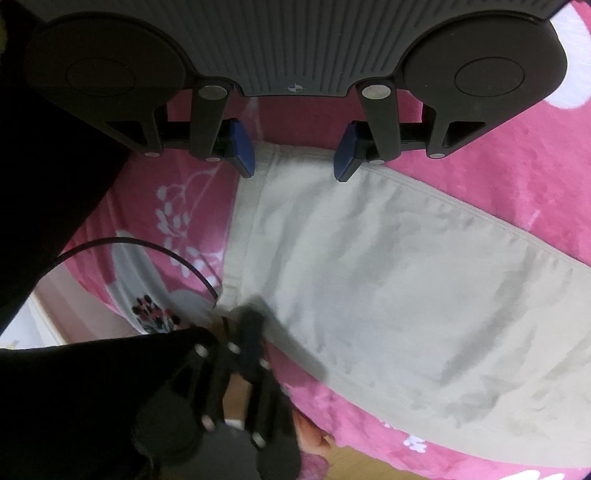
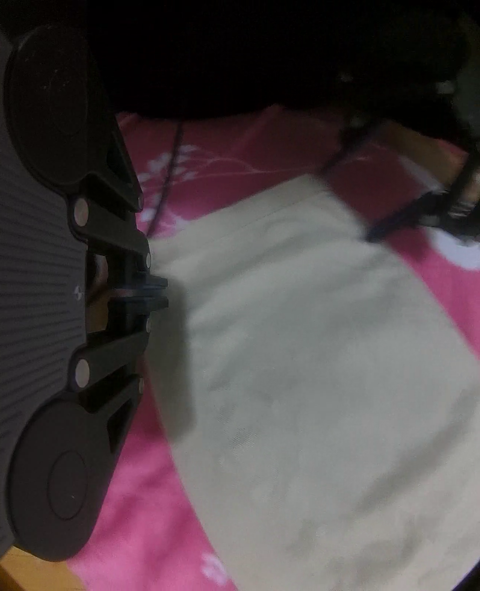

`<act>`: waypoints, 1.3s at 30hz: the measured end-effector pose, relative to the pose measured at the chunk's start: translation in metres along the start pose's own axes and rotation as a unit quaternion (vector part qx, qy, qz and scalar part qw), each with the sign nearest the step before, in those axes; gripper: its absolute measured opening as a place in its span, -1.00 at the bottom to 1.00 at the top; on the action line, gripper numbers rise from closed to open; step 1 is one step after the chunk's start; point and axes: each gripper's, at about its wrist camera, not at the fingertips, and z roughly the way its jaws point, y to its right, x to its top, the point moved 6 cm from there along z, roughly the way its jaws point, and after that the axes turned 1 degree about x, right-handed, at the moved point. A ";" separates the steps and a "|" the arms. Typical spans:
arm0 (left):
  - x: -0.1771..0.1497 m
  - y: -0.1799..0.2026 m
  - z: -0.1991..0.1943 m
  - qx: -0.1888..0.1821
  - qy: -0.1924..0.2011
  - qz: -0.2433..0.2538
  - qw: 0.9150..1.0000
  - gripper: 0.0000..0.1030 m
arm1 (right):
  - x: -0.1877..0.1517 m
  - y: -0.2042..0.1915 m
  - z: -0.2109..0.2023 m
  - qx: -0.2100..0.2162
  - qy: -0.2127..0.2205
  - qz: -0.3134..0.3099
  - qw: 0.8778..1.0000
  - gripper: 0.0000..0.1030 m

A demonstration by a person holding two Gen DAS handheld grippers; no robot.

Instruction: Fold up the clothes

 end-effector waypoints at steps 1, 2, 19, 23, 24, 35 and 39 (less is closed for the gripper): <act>0.000 0.002 0.000 -0.002 -0.001 0.005 1.000 -0.08 | 0.006 0.002 -0.007 0.008 0.028 0.011 1.000 -0.94; -0.001 0.005 0.001 -0.008 -0.003 0.009 1.000 -0.08 | 0.012 0.004 -0.014 0.015 0.055 0.023 0.998 -0.94; -0.001 0.023 -0.033 -0.128 0.044 0.028 0.990 -0.08 | 0.019 -0.021 -0.158 0.121 0.200 -0.014 0.972 -0.93; -0.005 0.026 -0.011 -0.105 0.037 0.041 0.993 -0.09 | 0.030 0.019 -0.225 0.035 0.346 0.041 0.937 -0.91; -0.006 0.026 -0.006 -0.100 0.036 0.044 0.993 -0.09 | 0.033 0.032 -0.238 0.007 0.378 0.059 0.924 -0.90; -0.005 0.030 0.006 -0.112 0.041 0.049 0.992 -0.06 | 0.040 0.133 -0.215 -0.111 0.446 0.190 0.868 -0.90; -0.005 0.021 -0.022 -0.149 0.074 0.019 0.986 -0.06 | 0.071 0.160 -0.158 -0.128 0.403 0.214 0.881 -0.90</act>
